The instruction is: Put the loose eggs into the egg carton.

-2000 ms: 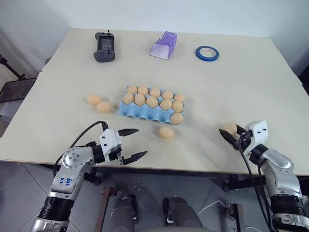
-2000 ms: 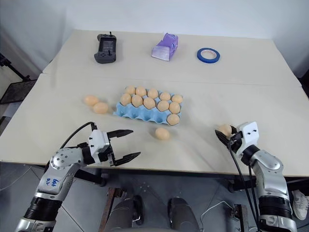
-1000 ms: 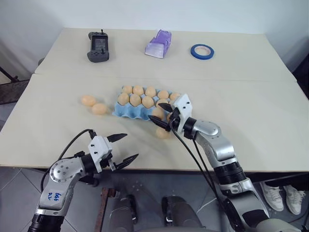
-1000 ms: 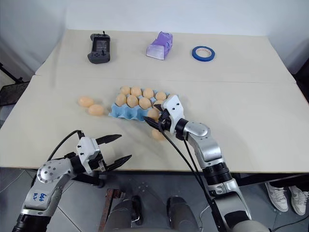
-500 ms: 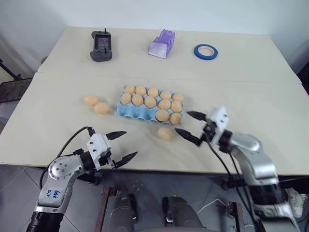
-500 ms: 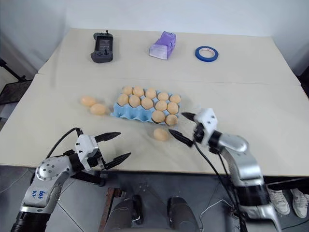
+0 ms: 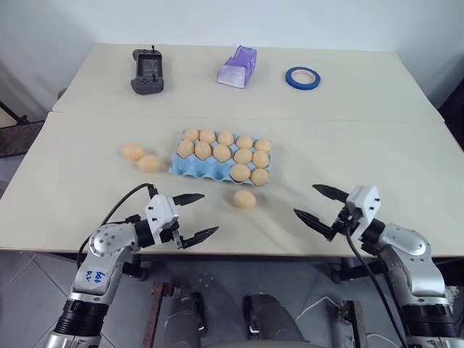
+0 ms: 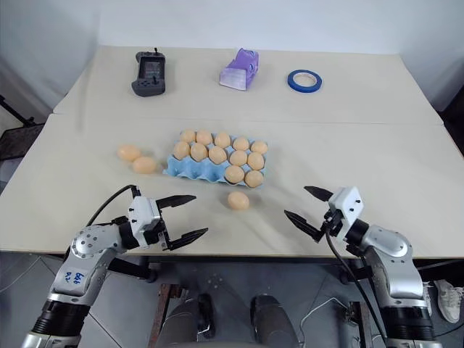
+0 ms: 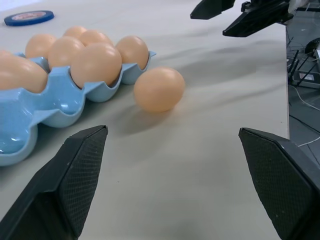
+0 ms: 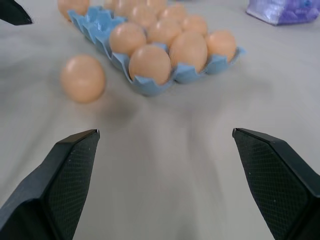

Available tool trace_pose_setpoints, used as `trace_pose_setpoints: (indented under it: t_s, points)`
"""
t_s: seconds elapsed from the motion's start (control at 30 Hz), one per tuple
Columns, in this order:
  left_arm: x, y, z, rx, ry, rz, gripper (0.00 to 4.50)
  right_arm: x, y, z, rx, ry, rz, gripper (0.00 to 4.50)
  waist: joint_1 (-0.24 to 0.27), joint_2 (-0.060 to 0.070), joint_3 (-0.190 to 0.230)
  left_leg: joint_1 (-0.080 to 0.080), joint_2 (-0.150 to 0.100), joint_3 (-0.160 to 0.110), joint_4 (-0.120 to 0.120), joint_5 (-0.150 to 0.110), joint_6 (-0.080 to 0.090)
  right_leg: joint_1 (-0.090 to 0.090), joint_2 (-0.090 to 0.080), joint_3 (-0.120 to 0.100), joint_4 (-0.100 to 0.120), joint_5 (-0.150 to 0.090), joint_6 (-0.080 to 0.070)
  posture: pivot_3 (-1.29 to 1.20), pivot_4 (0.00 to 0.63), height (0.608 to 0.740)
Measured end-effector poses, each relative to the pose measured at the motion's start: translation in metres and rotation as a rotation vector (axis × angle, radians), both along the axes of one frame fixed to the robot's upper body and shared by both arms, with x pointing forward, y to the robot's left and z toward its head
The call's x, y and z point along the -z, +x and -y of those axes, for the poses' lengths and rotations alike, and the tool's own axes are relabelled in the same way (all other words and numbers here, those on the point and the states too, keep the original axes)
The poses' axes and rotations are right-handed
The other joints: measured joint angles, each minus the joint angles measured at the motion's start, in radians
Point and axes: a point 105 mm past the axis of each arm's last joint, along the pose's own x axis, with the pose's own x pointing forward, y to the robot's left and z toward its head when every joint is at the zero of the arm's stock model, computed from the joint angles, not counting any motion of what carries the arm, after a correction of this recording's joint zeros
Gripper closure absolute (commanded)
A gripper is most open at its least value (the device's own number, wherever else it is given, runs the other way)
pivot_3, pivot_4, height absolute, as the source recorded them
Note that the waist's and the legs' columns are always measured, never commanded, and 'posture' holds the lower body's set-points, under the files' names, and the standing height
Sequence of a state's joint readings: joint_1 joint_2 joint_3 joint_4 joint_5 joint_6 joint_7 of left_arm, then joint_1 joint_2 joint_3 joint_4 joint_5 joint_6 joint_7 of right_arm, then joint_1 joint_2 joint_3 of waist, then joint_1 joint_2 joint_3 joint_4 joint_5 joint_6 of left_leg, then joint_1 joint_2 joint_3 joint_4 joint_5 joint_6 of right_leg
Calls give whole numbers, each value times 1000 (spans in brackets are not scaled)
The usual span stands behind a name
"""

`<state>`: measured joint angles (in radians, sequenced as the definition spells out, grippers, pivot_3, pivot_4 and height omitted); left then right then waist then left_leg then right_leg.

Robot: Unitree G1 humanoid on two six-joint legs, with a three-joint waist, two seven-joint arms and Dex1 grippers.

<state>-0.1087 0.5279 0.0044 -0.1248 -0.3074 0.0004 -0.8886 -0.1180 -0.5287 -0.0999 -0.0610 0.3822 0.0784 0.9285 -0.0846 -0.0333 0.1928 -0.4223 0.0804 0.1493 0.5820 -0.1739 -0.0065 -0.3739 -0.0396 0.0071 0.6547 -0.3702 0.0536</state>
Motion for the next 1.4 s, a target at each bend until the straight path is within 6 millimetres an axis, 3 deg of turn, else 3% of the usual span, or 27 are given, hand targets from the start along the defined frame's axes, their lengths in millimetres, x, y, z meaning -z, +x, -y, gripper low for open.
trace_pose_setpoints:
  t_s: [0.33, 0.67, 0.77, 0.97, 1.0, 1.17, 1.3, 1.4]
  points:
    - [9, -13, -47, -150, 17, -49, 0, 9, 5, -70, -175, -39, -149, 43, -1, 0, 0, -1, 0, 0, -1, 0, -1, -2, -1, 0, 0, -1, -2, 0, 150, 740]
    - [5, -19, -50, -185, 14, -34, 0, 23, 20, -112, -206, -49, -200, 43, -1, 0, 0, -2, -1, 0, -4, -1, -1, -2, -2, -1, -2, -1, -3, 0, 150, 740]
    - [4, -22, -47, -185, 8, -30, 0, 22, 28, -117, -182, -41, -181, 550, -2, -1, 0, -2, -1, 0, -4, -1, -2, -2, -2, -1, -1, -1, -3, 0, 150, 740]
    - [4, -22, -46, -193, 6, -37, 0, 22, 29, -122, -194, -24, -174, 2557, -1, -1, 0, -2, -1, 0, -4, -1, -2, -2, -2, -1, -1, -1, -3, 0, 150, 740]
    - [4, -22, -47, -195, 6, -38, 0, 21, 28, -123, -208, -19, -173, 2685, -1, -1, 0, -2, -1, 0, -5, -1, -2, -2, -2, -1, -1, -1, -3, 0, 150, 740]
    - [4, -21, -47, -208, 2, -35, 0, -12, 23, -142, -299, 51, -125, 2713, -5, -1, 0, -1, 0, 0, -4, -1, -2, -3, -2, -1, 0, -1, -3, 0, 150, 740]
    - [3, -20, -49, -234, -16, -34, 0, -47, 44, -161, -267, 75, -24, 2713, -5, -1, 0, -1, 0, 0, -4, 0, -2, -3, -2, -1, 0, -1, -3, 0, 150, 740]
    - [3, -19, -49, -246, -23, -33, 0, -49, 65, -165, -208, 58, -9, 2713, -4, -1, 0, -2, -1, 0, -5, 0, -2, -3, -2, -2, -1, -2, -3, 0, 150, 740]
